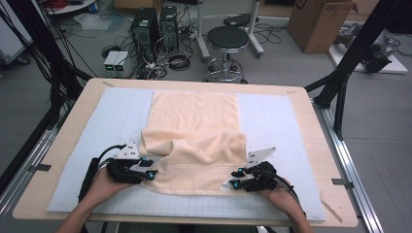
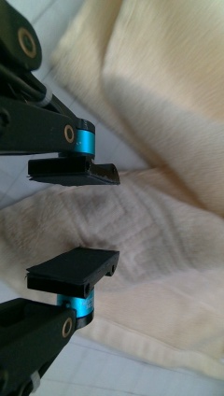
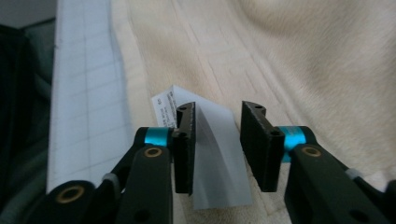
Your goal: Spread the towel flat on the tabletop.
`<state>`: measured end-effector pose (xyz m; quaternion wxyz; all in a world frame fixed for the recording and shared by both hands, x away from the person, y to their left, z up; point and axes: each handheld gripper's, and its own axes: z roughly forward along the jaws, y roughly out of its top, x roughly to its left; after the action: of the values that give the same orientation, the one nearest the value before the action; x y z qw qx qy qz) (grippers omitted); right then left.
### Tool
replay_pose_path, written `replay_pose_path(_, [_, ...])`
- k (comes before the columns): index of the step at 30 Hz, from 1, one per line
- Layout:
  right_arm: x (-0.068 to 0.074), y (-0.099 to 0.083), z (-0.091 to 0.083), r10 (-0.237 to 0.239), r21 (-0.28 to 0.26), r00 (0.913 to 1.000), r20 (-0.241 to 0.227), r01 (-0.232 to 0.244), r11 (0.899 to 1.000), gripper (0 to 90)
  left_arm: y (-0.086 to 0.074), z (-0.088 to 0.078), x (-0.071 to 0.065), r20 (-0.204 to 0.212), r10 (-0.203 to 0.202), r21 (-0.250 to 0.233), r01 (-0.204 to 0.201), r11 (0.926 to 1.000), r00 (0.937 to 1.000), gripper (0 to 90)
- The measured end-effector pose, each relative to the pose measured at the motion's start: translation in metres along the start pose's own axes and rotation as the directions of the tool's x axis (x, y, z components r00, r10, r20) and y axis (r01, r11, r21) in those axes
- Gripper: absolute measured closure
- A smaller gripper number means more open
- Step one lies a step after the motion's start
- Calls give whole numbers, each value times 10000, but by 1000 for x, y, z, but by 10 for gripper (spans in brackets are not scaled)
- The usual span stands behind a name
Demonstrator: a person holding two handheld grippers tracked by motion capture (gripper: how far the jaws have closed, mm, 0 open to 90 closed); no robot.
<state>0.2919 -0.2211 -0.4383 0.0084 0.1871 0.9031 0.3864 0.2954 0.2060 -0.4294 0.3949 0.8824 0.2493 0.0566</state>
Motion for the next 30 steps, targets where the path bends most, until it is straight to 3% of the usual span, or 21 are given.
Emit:
replay_pose_path(2, [1, 1, 2, -73, -26, 10000, 17, 73, 10000, 641, -1, 4, -2, 187, 71, 145, -73, 9999, 9998, 587])
replay_pose_path(4, [1, 1, 2, -196, -1, 9996, 201, 196, 9998, 677, -5, 7, -4, 227, -23, -48, 24, 10000, 9997, 696])
replay_pose_path(6, [2, 1, 2, -286, 7, 9992, 282, 286, 9996, 744, -7, 5, -4, -203, -163, -315, 157, 9994, 9997, 830])
replay_pose_path(9, [3, 3, 3, -292, 49, 9995, 95, 292, 9996, 832, -10, -12, -9, -848, -305, -919, 226, 9955, 9959, 846])
replay_pose_path(11, [6, 5, 4, -445, 9, 9990, 106, 445, 9990, 855, -12, -29, -18, -1001, -503, -1499, 349, 9881, 9937, 849])
replay_pose_path(14, [13, 10, 9, -733, -7, 9970, -251, 733, 9973, 860, -12, -52, -43, -1673, -372, -2039, 23, 9790, 9852, 850])
replay_pose_path(16, [19, 13, 10, -965, -40, 9944, -431, 964, 9953, 863, -12, -65, -61, -1814, -385, -2452, -73, 9694, 9827, 841])
replay_pose_path(19, [29, 13, 2, -1158, -280, 9906, -721, 1141, 9931, 866, -14, -75, -79, -890, -537, -3193, 226, 9474, 9946, 730])
replay_pose_path(21, [38, 11, -8, -1207, -568, 9881, -957, 1157, 9917, 867, -16, -76, -82, -957, -480, -3181, 152, 9479, 9943, 634])
replay_pose_path(22, [42, 10, -13, -1361, -666, 9849, -1072, 1294, 9894, 867, -17, -75, -81, -1134, -370, -3036, 8, 9528, 9929, 628])
replay_pose_path(25, [49, 7, -26, -1505, -722, 9832, -1032, 1435, 9870, 863, -24, -66, -68, -1202, -815, -2848, 443, 9575, 9894, 619])
replay_pose_path(27, [46, 5, -32, -1357, -927, 9863, -939, 1271, 9875, 827, -29, -58, -59, -1422, -1062, -2674, 651, 9614, 9841, 618])
replay_pose_path(29, [38, 3, -36, -905, -1282, 9886, -1206, 749, 9889, 760, -31, -51, -51, -1306, -1122, -2549, 760, 9640, 9851, 605])
replay_pose_path(30, [35, 3, -37, -783, -1418, 9907, -1111, 622, 9879, 722, -31, -48, -47, -1250, -1064, -2538, 719, 9646, 9864, 605])
